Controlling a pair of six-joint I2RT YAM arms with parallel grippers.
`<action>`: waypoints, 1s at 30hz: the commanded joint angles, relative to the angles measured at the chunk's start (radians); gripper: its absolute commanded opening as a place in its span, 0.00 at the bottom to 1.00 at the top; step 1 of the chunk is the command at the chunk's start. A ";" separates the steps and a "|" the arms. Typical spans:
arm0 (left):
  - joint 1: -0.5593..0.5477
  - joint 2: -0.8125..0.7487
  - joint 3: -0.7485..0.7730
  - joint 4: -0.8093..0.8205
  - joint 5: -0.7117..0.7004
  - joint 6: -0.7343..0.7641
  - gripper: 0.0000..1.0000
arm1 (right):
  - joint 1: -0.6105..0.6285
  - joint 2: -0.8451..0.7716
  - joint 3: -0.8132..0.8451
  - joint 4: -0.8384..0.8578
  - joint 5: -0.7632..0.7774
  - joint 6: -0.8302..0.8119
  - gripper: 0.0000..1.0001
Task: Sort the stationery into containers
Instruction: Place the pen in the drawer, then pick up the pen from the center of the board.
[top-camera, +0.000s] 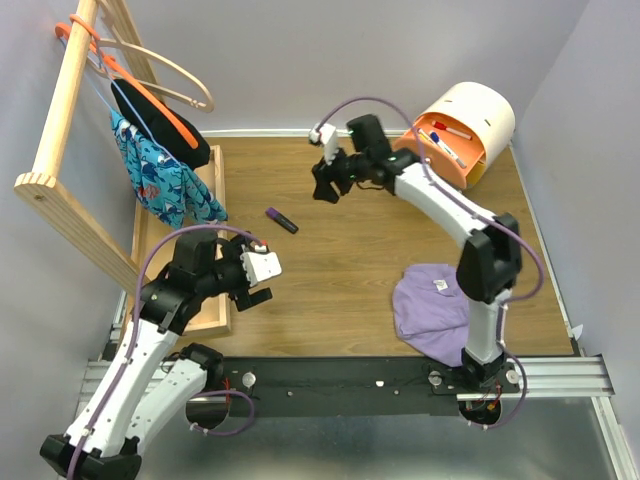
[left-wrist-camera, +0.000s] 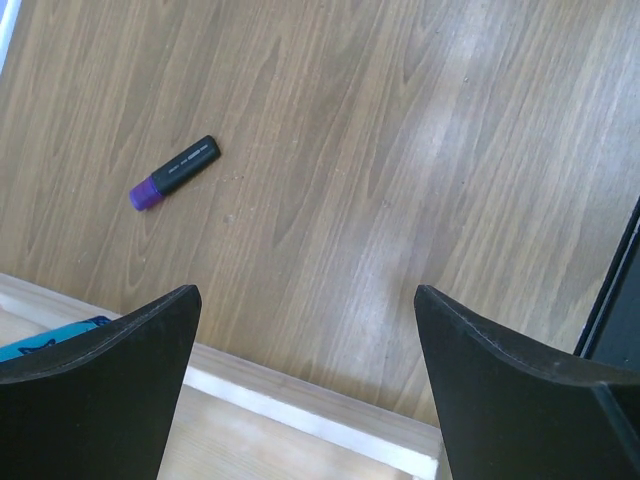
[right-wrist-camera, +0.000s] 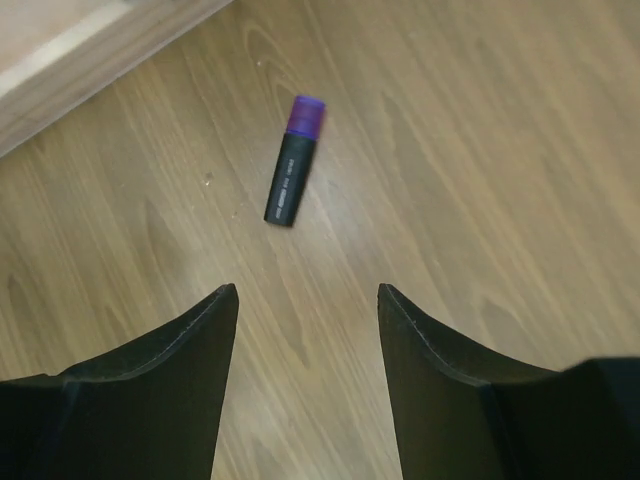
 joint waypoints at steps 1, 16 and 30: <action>0.002 -0.067 -0.039 0.057 0.036 -0.101 0.95 | 0.054 0.213 0.100 0.063 0.006 0.080 0.63; 0.064 -0.059 -0.027 0.126 0.024 -0.233 0.93 | 0.203 0.525 0.361 0.132 0.159 0.099 0.65; 0.077 -0.026 -0.020 0.163 0.027 -0.246 0.94 | 0.216 0.606 0.341 0.131 0.299 0.097 0.50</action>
